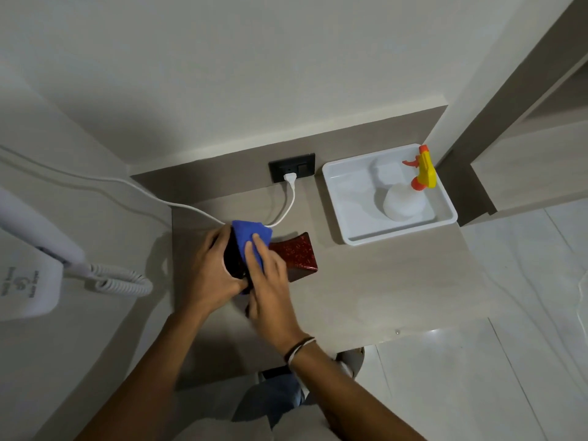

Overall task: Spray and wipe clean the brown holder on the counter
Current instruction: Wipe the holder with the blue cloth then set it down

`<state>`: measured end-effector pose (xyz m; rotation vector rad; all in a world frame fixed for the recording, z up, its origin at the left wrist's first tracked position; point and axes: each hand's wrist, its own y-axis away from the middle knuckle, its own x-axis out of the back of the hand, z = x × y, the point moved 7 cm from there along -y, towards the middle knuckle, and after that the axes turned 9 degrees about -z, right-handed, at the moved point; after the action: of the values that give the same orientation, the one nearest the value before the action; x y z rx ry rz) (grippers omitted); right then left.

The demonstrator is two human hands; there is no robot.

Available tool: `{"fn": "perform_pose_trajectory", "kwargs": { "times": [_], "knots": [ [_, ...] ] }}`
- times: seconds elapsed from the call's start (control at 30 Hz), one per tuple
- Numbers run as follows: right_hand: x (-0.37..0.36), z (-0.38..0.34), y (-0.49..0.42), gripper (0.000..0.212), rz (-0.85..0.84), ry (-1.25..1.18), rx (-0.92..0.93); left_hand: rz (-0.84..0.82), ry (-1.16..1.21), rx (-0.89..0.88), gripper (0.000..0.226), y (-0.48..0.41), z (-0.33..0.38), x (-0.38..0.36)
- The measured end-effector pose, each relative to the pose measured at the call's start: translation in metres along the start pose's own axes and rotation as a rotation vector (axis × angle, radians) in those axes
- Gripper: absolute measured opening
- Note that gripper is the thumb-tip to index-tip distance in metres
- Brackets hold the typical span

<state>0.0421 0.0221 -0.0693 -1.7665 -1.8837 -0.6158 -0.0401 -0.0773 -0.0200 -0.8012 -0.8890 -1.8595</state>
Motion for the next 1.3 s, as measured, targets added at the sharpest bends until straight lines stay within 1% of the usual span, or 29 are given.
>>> {"fn": "perform_pose_trajectory", "kwargs": {
  "times": [0.03, 0.07, 0.13, 0.2, 0.3, 0.4, 0.5, 0.57, 0.67, 0.77, 0.83, 0.9, 0.97, 1.03, 1.07, 1.1, 1.2, 1.3],
  "knots": [
    [0.002, 0.007, 0.001, 0.088, -0.006, 0.05, 0.005, -0.004, -0.003, 0.017, 0.102, 0.001, -0.003, 0.0],
    [0.008, 0.023, 0.004, 0.088, -0.01, 0.125, -0.031, -0.003, -0.008, 0.029, 0.105, 0.002, -0.006, 0.001],
    [0.03, 0.06, 0.011, 0.088, -0.012, 0.286, -0.186, 0.012, -0.015, 0.027, 0.109, 0.004, -0.006, 0.002],
    [0.049, 0.084, 0.015, 0.085, -0.033, 0.358, -0.257, 0.016, -0.018, 0.013, 0.109, 0.003, 0.0, 0.001],
    [0.074, 0.098, 0.018, 0.087, -0.01, 0.371, -0.26, 0.018, -0.094, -0.01, 0.105, -0.001, 0.016, 0.002],
    [0.102, 0.106, 0.02, 0.087, -0.003, 0.313, -0.296, 0.003, -0.214, -0.033, 0.104, -0.007, 0.035, 0.004],
    [0.131, 0.113, 0.019, 0.079, 0.045, 0.208, -0.323, -0.043, -0.389, -0.011, 0.117, -0.019, 0.048, -0.001],
    [0.151, 0.12, 0.014, 0.073, 0.089, 0.152, -0.335, -0.061, -0.458, 0.009, 0.125, -0.027, 0.056, -0.006],
    [0.184, 0.136, -0.004, 0.064, 0.152, 0.133, -0.359, -0.058, -0.483, 0.026, 0.131, -0.036, 0.066, -0.013],
    [0.205, 0.152, -0.035, 0.064, 0.155, 0.183, -0.384, -0.072, -0.494, 0.041, 0.137, -0.043, 0.069, -0.021],
    [0.211, 0.164, -0.062, 0.065, 0.114, 0.265, -0.376, -0.083, -0.488, 0.035, 0.14, -0.047, 0.072, -0.026],
    [0.205, 0.175, -0.087, 0.066, 0.012, 0.37, -0.355, -0.101, -0.466, 0.028, 0.142, -0.048, 0.072, -0.032],
    [0.189, 0.19, -0.103, 0.066, -0.153, 0.481, -0.329, -0.107, -0.435, -0.002, 0.143, -0.048, 0.073, -0.039],
    [0.166, 0.208, -0.106, 0.065, -0.391, 0.62, -0.298, -0.096, -0.451, -0.04, 0.143, -0.044, 0.074, -0.047],
    [0.157, 0.216, -0.103, 0.066, -0.485, 0.703, -0.279, -0.072, -0.476, -0.062, 0.139, -0.041, 0.076, -0.049],
    [0.15, 0.224, -0.1, 0.067, -0.537, 0.777, -0.254, -0.038, -0.486, -0.083, 0.133, -0.037, 0.078, -0.052],
    [0.147, 0.23, -0.097, 0.069, -0.554, 0.84, -0.26, 0.034, -0.517, -0.116, 0.109, -0.028, 0.079, -0.056],
    [0.144, 0.229, -0.097, 0.072, -0.558, 0.845, -0.259, 0.09, -0.55, -0.129, 0.098, -0.028, 0.075, -0.059]
  ]
}}
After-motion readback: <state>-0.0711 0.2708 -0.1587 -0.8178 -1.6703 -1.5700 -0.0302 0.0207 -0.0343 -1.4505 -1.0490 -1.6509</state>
